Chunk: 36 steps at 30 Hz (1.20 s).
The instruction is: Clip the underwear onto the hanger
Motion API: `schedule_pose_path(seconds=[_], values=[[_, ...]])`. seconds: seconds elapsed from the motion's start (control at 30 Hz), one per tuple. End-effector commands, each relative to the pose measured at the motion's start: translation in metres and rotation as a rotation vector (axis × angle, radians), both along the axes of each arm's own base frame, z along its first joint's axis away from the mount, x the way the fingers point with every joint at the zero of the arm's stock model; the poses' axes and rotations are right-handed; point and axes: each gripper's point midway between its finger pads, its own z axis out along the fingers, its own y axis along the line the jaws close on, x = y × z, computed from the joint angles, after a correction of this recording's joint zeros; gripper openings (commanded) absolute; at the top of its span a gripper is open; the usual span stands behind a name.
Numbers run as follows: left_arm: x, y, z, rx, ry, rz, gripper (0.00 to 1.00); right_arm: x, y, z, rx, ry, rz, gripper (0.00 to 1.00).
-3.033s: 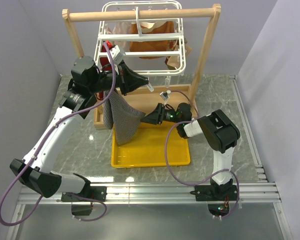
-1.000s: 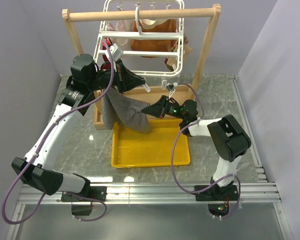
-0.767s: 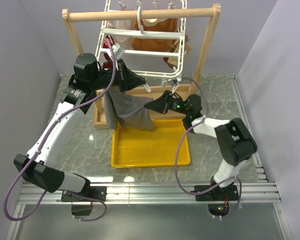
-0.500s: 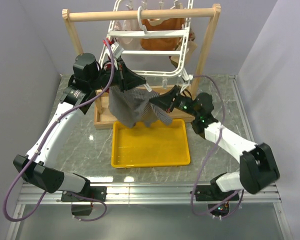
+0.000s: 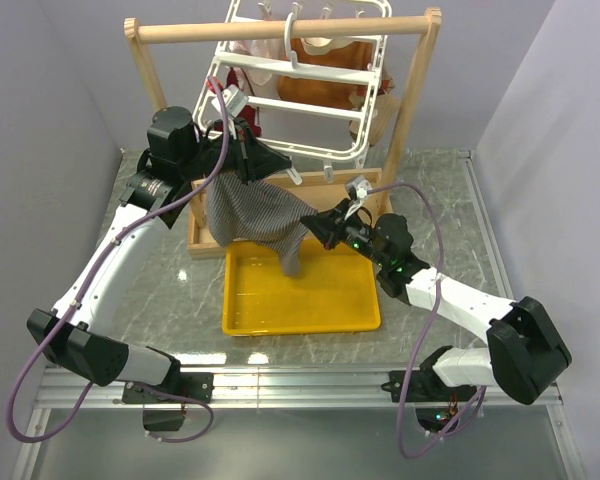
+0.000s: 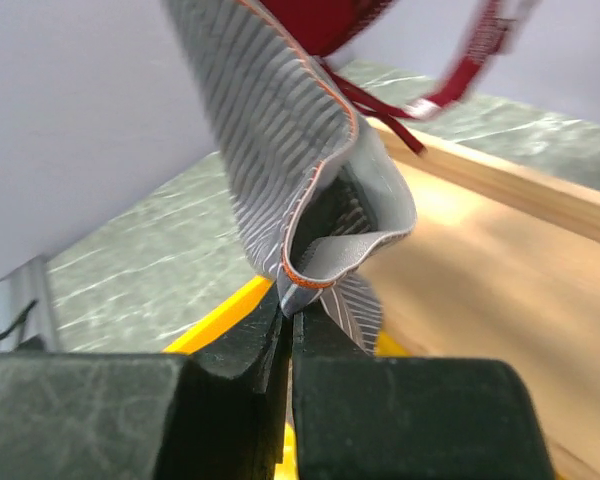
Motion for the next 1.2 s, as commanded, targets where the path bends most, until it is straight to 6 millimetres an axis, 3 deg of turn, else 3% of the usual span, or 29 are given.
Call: schedule_pose_path(seconds=[0.0,0.33,0.87,1.17], values=[[-0.009,-0.003,-0.015,0.039,0.084,-0.030,0.00,0.004,-0.010,0.024,0.013,-0.112,-0.090,0.00],[0.002,0.000,-0.022,0.084,0.110,0.023,0.00,-0.007,-0.024,0.066,-0.044,-0.374,-0.231,0.00],[-0.009,-0.003,-0.027,0.118,0.092,-0.031,0.00,0.005,-0.013,0.072,-0.360,-0.637,-0.268,0.00],[-0.025,-0.008,-0.026,0.100,0.085,-0.131,0.00,-0.006,0.010,0.086,-0.347,-0.719,-0.143,0.00]])
